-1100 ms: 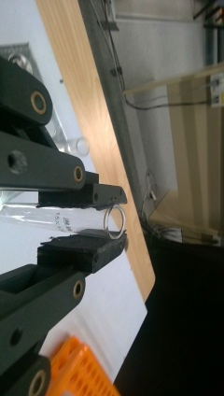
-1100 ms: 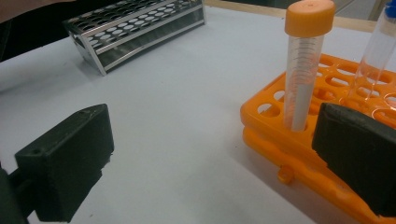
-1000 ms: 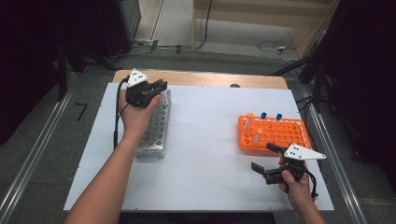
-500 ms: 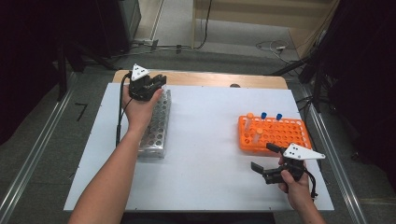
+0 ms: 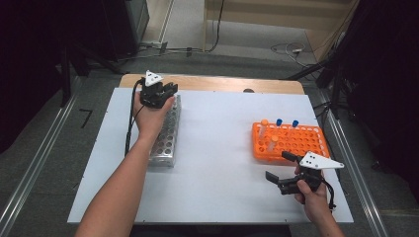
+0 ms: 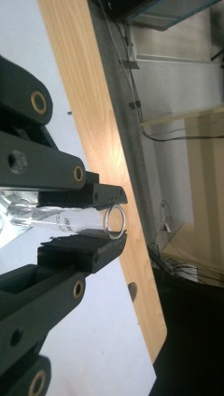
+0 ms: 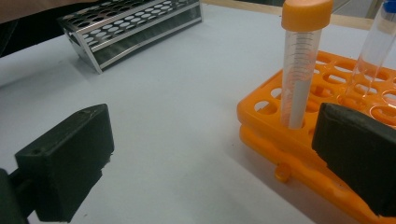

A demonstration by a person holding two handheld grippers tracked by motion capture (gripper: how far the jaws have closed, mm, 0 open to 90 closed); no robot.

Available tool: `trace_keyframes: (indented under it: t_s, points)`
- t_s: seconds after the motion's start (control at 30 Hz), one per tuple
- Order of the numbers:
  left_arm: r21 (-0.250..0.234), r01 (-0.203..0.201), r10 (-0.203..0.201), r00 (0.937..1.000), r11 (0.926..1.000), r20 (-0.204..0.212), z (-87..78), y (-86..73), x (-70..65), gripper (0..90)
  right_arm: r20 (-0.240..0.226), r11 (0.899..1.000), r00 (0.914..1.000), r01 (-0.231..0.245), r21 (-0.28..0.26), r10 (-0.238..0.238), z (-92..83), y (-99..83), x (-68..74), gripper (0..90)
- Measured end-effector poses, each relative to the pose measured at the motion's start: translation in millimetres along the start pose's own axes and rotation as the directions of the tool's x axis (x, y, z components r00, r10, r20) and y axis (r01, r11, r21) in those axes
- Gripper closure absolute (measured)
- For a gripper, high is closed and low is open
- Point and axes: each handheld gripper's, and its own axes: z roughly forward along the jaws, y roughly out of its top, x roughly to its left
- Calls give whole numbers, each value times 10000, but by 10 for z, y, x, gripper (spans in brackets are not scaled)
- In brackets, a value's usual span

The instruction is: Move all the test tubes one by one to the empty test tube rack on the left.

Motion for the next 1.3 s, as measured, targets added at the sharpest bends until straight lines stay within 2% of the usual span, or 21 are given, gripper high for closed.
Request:
trace_keyframes:
  t_s: [0.17, 0.33, 0.53, 0.67, 0.83, 1.0, 1.17, 1.3]
  points:
    - [412, 60, -56, 9999, 9991, -96, 44, -52, -6, 770, 12, 10000, 10000, 4, 21, -4, 3, -1, 4, 0]
    - [602, 36, -23, 9998, 9982, -207, 62, -62, -17, 768, 10, 10000, 10000, 2, 24, -2, 9, -2, 3, 0]
    - [1028, -196, 221, 9995, 9945, -233, 91, -89, -38, 761, 17, 10000, 10000, 2, 30, -2, 14, -3, -2, 0]
    - [1086, 7, 1, 10000, 9941, -74, 91, -87, -30, 746, 39, 10000, 10000, 0, 16, 0, 16, -3, -6, 0]
    - [1154, 346, -350, 9994, 9927, 16, 68, -81, -23, 620, 47, 10000, 10000, -33, -9, 33, 21, 1, -11, 0]
    - [837, 635, -660, 9975, 9945, 268, -9, -65, -44, 461, 207, 10000, 9998, -65, 19, 64, 27, 7, -23, 0]
    - [640, 730, -775, 9945, 9953, 709, -117, -69, -92, 277, 340, 9999, 9993, -122, -28, 123, 36, 15, -45, 0]
    - [432, 763, -806, 9908, 9961, 1087, -227, -79, -154, 183, 413, 9997, 9989, -219, -72, 222, 45, 27, -56, 0]
